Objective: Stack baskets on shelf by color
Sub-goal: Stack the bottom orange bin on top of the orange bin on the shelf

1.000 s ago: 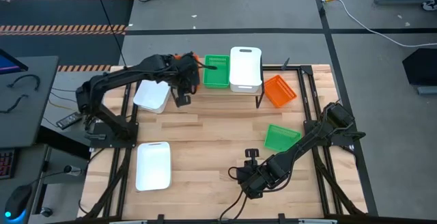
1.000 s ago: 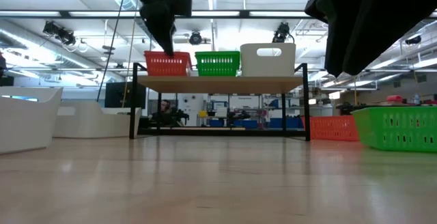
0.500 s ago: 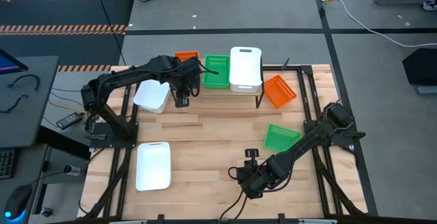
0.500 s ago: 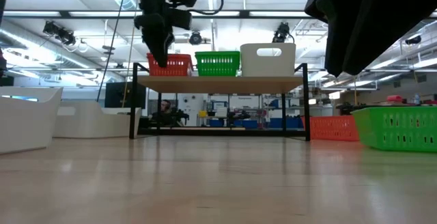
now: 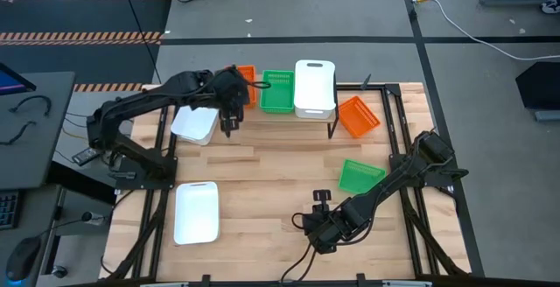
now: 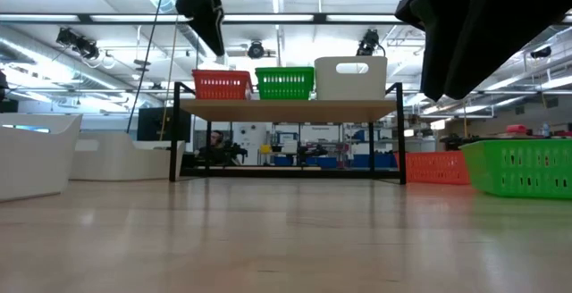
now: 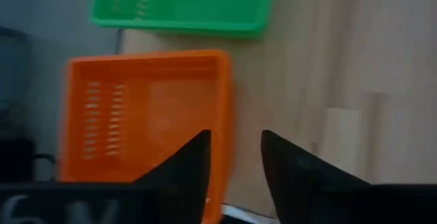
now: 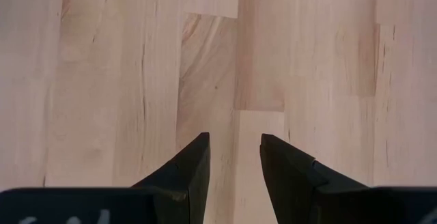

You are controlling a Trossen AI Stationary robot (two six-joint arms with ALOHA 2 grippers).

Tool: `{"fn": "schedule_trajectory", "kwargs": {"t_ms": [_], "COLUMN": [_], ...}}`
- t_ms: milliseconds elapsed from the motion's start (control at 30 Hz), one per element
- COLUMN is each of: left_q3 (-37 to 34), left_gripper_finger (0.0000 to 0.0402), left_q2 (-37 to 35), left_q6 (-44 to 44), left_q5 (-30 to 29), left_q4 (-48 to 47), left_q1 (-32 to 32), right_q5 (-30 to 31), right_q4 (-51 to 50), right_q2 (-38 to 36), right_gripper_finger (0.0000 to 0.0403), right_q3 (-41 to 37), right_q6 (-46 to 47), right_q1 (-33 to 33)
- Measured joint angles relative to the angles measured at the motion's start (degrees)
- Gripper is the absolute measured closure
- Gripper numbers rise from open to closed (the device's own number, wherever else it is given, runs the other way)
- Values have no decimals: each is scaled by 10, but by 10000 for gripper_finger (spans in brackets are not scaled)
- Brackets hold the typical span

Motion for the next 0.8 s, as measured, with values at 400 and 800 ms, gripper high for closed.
{"fn": "schedule_trajectory", "kwargs": {"t_ms": [400,800], "left_q3": [-1,-1], "left_gripper_finger": [167,214], "left_q2": [68,85], "left_q6": [20,4], "left_q5": [35,88], "left_q4": [28,-6], "left_q1": [54,57], "right_q5": [0,0], "right_q4": [1,0], "right_q2": [0,0], "right_gripper_finger": [268,268], "right_q3": [0,0], "right_q6": [0,-1], "right_q1": [-1,-1]}}
